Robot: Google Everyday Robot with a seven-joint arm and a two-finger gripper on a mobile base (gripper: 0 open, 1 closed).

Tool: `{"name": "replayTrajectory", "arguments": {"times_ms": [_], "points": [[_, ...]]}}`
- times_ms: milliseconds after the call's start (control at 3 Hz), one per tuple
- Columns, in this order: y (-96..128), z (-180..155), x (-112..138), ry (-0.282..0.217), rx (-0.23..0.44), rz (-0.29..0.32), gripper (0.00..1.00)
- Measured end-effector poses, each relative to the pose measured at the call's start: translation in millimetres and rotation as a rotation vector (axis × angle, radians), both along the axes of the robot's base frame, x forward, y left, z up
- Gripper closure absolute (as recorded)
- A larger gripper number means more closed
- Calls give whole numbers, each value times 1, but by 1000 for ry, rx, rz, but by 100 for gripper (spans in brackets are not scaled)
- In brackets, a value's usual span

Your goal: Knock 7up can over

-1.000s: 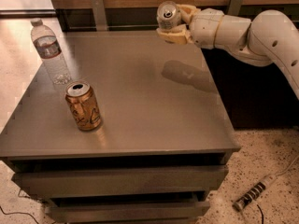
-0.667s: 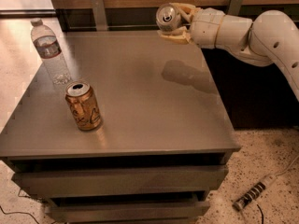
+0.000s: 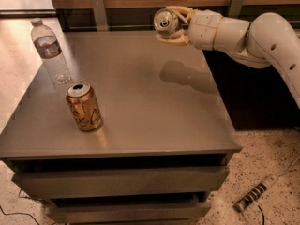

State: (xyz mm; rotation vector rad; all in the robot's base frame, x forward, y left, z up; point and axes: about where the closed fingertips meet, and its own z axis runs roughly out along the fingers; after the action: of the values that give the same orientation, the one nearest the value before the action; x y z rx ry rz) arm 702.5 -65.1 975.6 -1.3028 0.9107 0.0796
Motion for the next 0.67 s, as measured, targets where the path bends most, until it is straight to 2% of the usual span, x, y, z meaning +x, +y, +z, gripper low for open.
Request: {"name": "replayTrajectory", "arguments": {"times_ms": [667], "points": [[-4,14,-3,-335,-241,102,100]]}}
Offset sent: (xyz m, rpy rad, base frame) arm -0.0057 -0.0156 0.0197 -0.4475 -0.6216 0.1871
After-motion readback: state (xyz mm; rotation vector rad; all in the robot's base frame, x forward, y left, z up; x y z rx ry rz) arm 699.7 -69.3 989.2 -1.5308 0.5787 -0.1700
